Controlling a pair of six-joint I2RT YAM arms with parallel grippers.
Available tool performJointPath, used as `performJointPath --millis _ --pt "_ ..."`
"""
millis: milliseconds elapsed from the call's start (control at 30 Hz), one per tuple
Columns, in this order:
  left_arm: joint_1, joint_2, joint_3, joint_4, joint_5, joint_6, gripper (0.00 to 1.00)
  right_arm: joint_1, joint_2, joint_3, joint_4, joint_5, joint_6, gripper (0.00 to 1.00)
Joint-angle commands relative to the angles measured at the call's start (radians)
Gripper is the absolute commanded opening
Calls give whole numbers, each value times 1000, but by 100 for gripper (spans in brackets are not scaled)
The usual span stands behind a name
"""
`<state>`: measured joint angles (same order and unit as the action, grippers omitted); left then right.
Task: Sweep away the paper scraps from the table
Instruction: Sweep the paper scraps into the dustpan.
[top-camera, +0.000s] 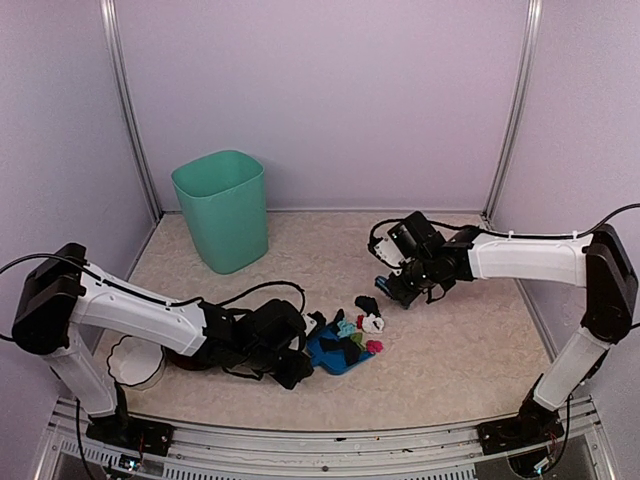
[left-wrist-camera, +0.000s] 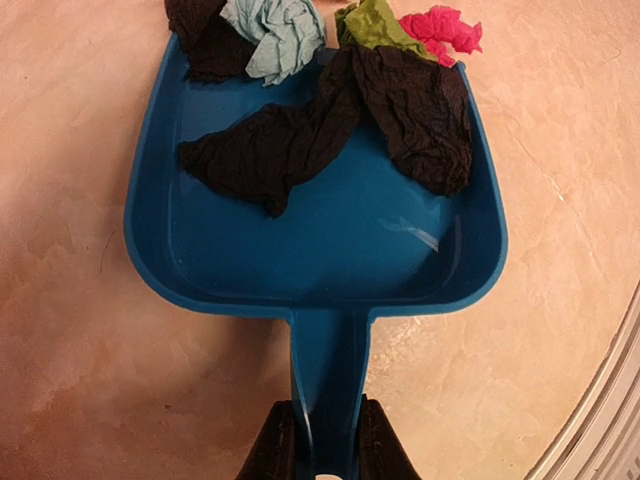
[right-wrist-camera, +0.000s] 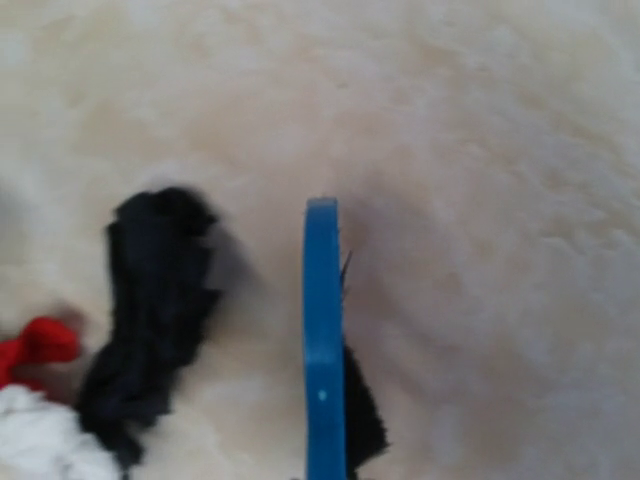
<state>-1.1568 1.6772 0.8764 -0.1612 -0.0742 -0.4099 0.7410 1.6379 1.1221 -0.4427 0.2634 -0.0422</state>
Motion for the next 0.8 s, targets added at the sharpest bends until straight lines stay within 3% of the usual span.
performJointPath --millis 0,600,767 --pt "19 23 26 -32 -2 14 0 26 -29 -28 -15 -136 11 0" --pt "39 47 22 -7 16 9 0 278 -109 -6 -125 -191 167 0" --pt "37 37 -9 35 21 7 0 283 -129 15 -148 -81 201 0"
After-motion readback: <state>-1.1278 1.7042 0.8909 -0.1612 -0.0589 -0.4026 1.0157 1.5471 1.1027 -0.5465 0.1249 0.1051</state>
